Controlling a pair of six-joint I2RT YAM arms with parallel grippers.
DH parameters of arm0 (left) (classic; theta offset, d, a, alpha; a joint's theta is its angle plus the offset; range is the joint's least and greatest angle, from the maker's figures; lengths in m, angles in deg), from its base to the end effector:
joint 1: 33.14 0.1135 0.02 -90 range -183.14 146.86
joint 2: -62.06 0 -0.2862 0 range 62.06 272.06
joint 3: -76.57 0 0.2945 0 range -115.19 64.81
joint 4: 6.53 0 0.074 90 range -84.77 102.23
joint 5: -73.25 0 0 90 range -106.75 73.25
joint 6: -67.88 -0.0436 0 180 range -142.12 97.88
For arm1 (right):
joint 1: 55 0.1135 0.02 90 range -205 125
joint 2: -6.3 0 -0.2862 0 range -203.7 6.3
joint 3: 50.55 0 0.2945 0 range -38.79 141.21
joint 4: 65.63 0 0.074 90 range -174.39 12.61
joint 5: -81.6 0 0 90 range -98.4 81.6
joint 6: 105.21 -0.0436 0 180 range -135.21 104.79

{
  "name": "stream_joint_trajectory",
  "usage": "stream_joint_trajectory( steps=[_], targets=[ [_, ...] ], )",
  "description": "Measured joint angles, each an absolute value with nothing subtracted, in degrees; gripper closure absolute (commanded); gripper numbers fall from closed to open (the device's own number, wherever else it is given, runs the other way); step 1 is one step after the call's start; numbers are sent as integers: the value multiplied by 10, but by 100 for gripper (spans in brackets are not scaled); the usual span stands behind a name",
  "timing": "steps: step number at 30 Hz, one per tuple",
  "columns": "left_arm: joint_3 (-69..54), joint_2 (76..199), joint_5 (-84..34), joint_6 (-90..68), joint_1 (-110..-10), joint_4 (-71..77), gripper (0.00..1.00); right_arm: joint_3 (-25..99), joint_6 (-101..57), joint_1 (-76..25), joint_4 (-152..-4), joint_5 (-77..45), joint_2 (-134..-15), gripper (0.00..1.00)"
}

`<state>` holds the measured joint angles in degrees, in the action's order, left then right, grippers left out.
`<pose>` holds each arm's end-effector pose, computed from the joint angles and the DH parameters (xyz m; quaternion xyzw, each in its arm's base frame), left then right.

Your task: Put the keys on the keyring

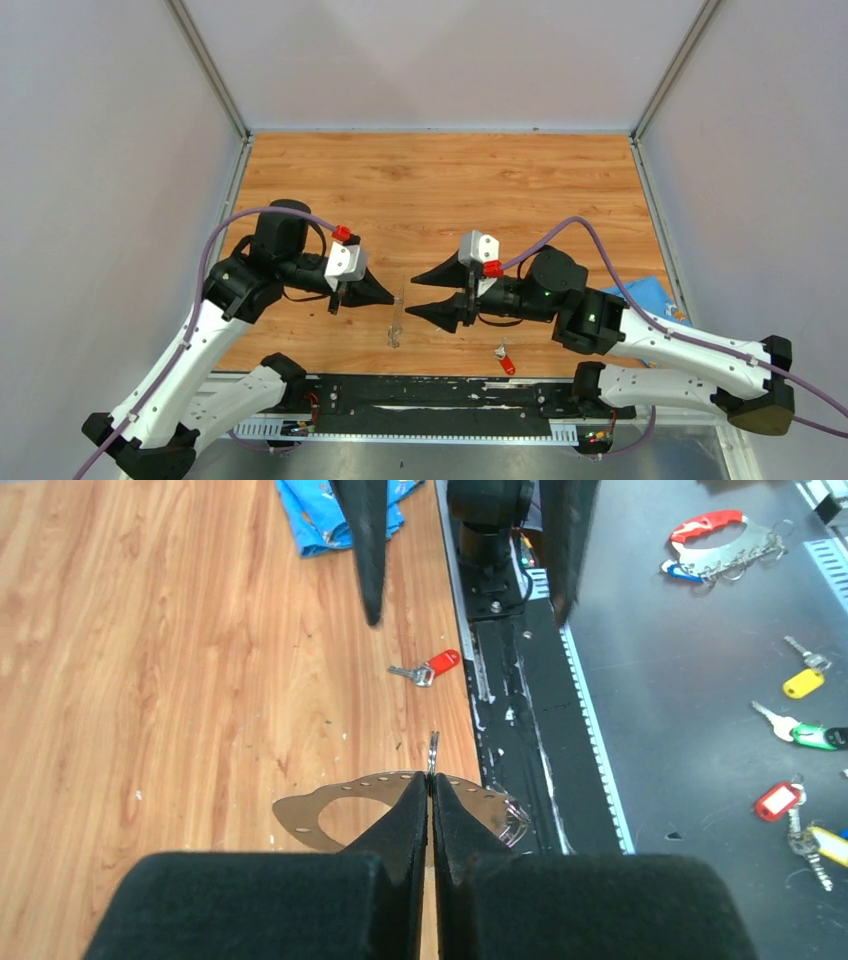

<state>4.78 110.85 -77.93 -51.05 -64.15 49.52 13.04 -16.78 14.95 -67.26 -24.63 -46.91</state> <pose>0.1365 -0.1266 0.3921 0.5882 0.5343 -0.4547 0.4022 0.0752 0.2417 0.4134 -0.4508 0.4730 0.5137 0.5560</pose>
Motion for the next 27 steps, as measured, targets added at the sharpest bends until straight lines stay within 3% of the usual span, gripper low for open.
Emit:
stream_joint_trajectory(
  steps=[14, 27],
  targets=[
    [7, 1027, -815, -738, -642, 498, 100, 121, -120, 148, -737, -198, -428, 36],
    [-37, 1034, -910, -741, -649, 499, 100, 163, 1, 140, -807, -265, -432, 34]
  ],
)
